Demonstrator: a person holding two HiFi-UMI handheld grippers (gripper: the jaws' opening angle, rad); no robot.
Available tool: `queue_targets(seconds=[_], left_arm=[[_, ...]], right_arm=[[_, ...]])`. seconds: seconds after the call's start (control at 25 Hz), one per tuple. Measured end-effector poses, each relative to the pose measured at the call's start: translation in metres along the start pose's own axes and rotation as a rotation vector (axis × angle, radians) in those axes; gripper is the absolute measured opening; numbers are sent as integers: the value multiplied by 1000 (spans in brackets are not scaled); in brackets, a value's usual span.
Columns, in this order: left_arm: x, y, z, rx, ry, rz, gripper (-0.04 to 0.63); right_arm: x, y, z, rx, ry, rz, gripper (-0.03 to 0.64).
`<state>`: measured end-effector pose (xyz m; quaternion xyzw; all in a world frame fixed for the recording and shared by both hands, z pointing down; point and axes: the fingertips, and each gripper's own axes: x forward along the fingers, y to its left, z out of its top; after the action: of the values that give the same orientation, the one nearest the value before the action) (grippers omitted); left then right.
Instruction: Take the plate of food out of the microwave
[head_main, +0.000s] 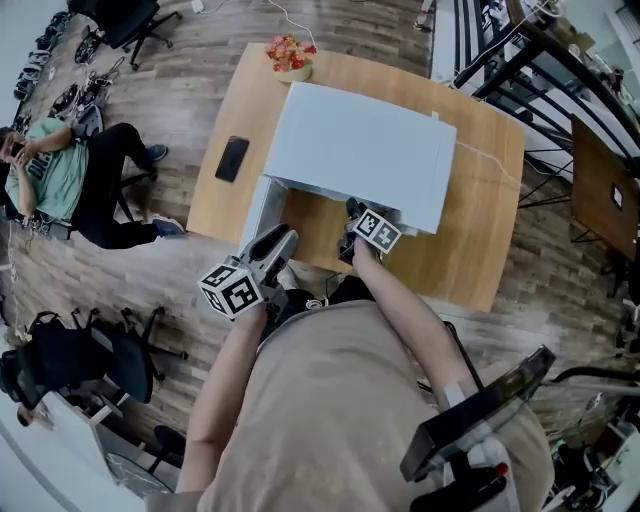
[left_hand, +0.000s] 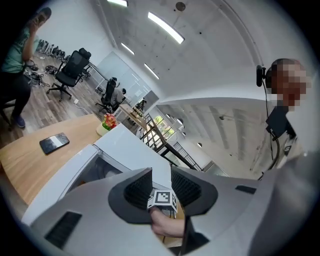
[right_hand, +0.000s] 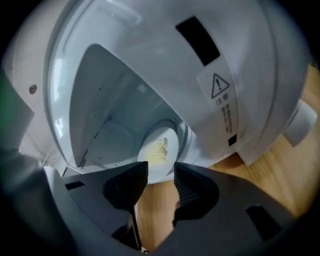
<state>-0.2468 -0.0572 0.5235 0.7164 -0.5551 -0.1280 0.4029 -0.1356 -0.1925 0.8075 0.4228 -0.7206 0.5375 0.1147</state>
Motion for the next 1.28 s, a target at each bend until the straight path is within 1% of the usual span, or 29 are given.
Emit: queue_targets(seconds=[0.16, 0.36, 0.52, 0.6, 0.76, 0.84, 1.0, 1.04, 1.12, 1.28], left_arm=[[-4, 8, 7, -4, 2, -1, 103], [-10, 17, 12, 16, 27, -6, 103], [-14, 25, 15, 12, 31, -1, 103], [-13, 28, 18, 26, 38, 2, 103], [-12, 35, 27, 41, 45, -4, 103], [-13, 38, 30, 41, 48, -9, 103], [-16, 43, 31, 39, 64, -16, 103], [-17, 45, 32, 38, 68, -18, 103], [-19, 47, 33, 37, 75, -24, 103], [-21, 50, 33, 32, 94, -42, 103]], right_arm=[[17, -11, 0, 16, -22, -42, 144], [34, -14, 0, 46, -32, -48, 144], [39, -21, 0, 62, -45, -80, 144], [41, -22, -1, 72, -51, -73, 144], [48, -13, -6, 54, -43, -59, 144], [50, -13, -7, 58, -52, -87, 143], [51, -17, -8, 56, -55, -170, 141], [51, -19, -8, 61, -49, -180, 128], [50, -20, -10, 88, -39, -170, 107], [48, -18, -15, 158, -20, -107, 81]])
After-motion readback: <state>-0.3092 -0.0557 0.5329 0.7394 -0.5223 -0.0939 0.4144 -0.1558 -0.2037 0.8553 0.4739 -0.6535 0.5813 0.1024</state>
